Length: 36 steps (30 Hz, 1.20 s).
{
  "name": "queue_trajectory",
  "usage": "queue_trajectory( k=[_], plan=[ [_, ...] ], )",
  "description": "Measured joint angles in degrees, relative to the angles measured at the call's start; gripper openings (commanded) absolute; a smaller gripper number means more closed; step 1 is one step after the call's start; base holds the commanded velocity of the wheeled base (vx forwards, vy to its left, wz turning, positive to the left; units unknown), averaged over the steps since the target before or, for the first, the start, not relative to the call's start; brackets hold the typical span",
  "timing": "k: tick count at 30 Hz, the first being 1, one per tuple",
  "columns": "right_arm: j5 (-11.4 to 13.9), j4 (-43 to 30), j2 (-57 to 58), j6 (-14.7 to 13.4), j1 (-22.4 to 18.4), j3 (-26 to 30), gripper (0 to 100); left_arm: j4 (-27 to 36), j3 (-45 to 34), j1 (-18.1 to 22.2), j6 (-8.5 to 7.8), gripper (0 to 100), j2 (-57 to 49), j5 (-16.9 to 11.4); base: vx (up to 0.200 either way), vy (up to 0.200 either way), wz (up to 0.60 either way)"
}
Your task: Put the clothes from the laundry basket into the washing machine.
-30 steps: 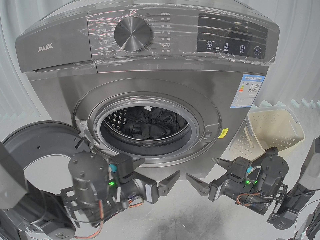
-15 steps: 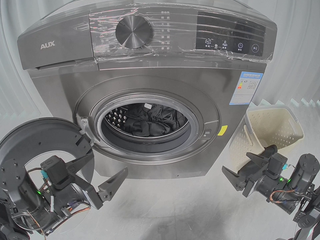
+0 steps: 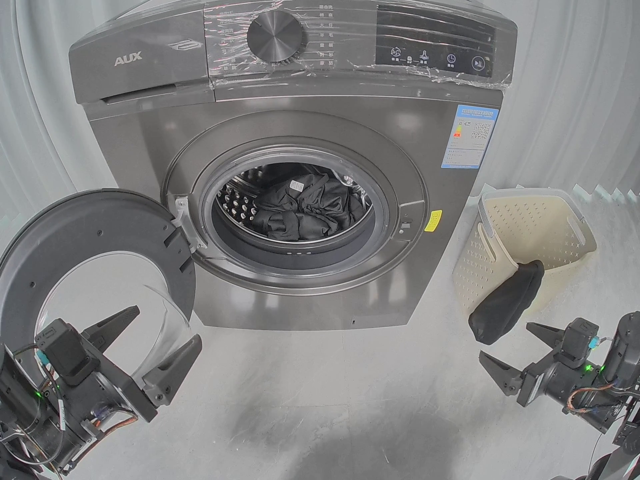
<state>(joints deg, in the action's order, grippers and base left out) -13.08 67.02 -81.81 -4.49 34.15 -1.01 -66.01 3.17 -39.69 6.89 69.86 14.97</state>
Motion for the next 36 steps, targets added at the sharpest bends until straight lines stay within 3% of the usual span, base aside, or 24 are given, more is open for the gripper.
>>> queue_trajectory(
  k=[7,18,25,31,36],
  plan=[
    [-3.28,-11.93,11.23,-0.57,-1.18,0.02,100,3.67,-1.9,1.55,-0.18,100,-5.18,0.49,-0.2,0.0,0.0],
    [-5.63,-31.66,30.11,-1.87,-6.95,0.02,100,27.09,-2.18,6.45,-0.07,100,-22.65,1.37,-0.036,0.0,0.0],
    [-5.1,-42.78,42.34,-1.65,-11.91,0.02,100,39.91,-2.18,10.48,0.17,100,-35.26,1.21,0.0,-0.2,0.0],
    [-3.01,-44.95,50.9,0.3,-16.42,0.02,100,43.9,-2.18,15.52,0.2,100,-42.91,0.98,0.0,-0.2,0.0],
    [0.3,-49.98,58.49,3.23,-20.15,0.02,100,46.07,-2.18,19.32,-0.05,100,-47.1,-0.22,0.0,-0.2,0.0]
  ],
)
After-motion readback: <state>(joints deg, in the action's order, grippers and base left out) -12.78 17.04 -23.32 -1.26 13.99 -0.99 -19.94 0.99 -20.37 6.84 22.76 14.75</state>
